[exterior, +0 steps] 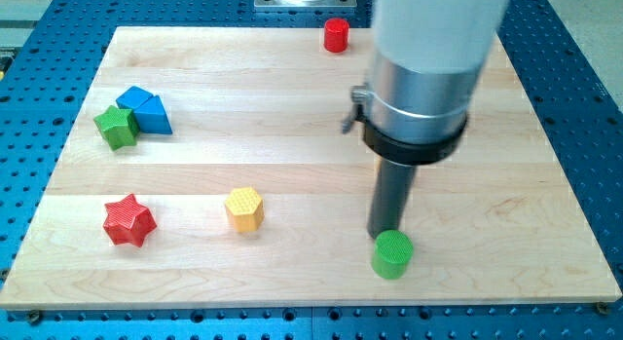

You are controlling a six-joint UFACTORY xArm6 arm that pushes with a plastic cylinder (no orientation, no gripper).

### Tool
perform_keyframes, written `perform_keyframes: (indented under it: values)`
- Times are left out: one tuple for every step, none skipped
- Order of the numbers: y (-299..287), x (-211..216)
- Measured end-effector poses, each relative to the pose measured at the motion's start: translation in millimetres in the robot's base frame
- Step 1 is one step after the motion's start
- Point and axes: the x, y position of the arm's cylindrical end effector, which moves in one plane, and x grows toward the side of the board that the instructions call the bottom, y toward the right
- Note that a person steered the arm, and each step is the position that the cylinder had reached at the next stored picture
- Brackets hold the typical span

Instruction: Push the yellow heart into the red circle

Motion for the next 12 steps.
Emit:
perform_keyframes:
  values:
    - [5.4,-22.7]
    - [16.9,-82.7]
    - [-16.6,-189.2]
    - [-39.1,-195.3]
    - [-32.2,-182.3]
    - [-31.4,-176.2]
    - [-16.2,-199.5]
    - [-9.0,-243.8]
    - [-17.6,-275.8]
    - [-17.6,-290.2]
    - [-16.3,-306.5]
    - [6.1,-306.7]
